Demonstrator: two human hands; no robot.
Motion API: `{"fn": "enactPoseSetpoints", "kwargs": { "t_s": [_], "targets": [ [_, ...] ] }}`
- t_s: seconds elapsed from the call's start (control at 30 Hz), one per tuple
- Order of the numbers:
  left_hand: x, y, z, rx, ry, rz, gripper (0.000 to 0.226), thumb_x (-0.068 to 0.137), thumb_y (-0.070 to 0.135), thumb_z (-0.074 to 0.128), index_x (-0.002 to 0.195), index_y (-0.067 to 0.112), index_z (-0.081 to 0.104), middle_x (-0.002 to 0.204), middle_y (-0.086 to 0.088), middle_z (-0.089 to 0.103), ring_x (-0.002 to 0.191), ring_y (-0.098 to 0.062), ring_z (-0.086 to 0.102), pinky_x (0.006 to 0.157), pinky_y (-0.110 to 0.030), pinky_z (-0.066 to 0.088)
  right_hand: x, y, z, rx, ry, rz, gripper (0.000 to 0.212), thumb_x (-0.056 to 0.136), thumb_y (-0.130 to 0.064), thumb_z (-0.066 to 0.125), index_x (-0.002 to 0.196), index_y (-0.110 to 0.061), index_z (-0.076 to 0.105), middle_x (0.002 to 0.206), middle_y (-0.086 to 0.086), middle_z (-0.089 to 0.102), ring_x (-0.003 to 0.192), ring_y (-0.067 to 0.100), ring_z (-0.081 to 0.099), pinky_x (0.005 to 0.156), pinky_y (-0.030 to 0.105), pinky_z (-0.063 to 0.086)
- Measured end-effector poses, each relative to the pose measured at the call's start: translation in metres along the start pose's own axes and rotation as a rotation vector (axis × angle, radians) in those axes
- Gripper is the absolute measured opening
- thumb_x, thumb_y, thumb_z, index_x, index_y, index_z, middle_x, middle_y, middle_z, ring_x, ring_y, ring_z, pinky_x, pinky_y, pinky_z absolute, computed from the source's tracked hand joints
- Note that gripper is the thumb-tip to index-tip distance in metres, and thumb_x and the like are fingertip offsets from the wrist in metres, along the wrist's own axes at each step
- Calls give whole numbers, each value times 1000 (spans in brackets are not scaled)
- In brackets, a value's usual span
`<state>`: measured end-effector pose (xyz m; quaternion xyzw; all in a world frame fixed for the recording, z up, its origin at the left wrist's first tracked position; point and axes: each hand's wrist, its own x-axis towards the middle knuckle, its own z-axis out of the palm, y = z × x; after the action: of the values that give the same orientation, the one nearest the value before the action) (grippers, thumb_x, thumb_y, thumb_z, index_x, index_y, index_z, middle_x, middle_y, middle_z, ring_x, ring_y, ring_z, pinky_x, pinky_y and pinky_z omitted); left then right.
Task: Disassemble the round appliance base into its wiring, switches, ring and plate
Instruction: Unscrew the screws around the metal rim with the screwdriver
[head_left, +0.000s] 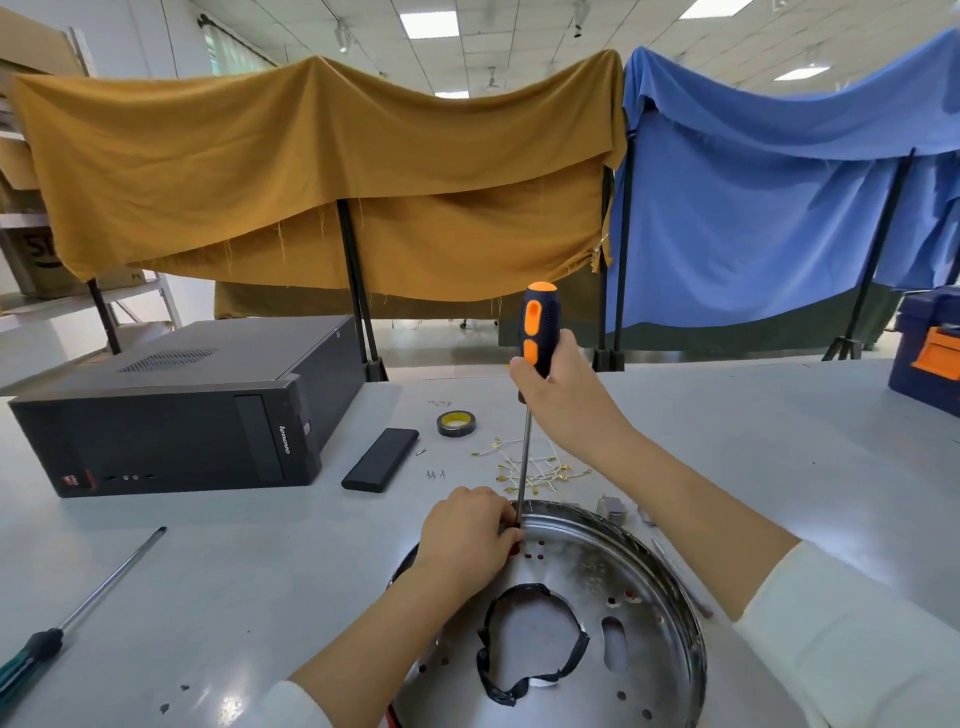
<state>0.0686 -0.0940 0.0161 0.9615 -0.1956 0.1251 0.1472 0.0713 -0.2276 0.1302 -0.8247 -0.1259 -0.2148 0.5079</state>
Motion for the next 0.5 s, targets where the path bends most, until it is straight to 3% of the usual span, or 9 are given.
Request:
{"fn": "enactPoseSetpoints", "kwargs": {
  "t_s": [0.17,0.23,0.37,0.5],
  "targets": [
    [3,2,0,13,-28,7,20,91,37,53,97,23,66,105,3,59,98,-18,52,79,-30,46,9,-3,-24,-352,-114,69,19,85,-45,53,86,-29,44,79,-9,57,75,10,56,67,33,46],
    [4,5,-1,-28,-55,-13,19,91,33,54,97,19,65,107,1,57,96,-19,55,79,-30,47,8,-3,-25,-352,-103,66,20,86,-43,54,88,-25,45,77,-8,56,72,11,55,65,33,46],
    [1,7,0,-18,-55,-7,21,91,27,52,103,13,63,111,-2,56,97,-21,57,83,-29,44,2,-14,-28,-309,-23,19,22,82,-37,56,72,-27,40,63,-7,50,59,11,49,57,29,40],
    [-1,8,-2,-34,-59,6,18,92,26,52,102,16,64,113,-1,56,99,-19,57,89,-29,43,-2,-34,-47,-60,49,21,15,82,-29,61,74,-23,49,57,-7,55,46,10,46,48,26,41]
  ]
}}
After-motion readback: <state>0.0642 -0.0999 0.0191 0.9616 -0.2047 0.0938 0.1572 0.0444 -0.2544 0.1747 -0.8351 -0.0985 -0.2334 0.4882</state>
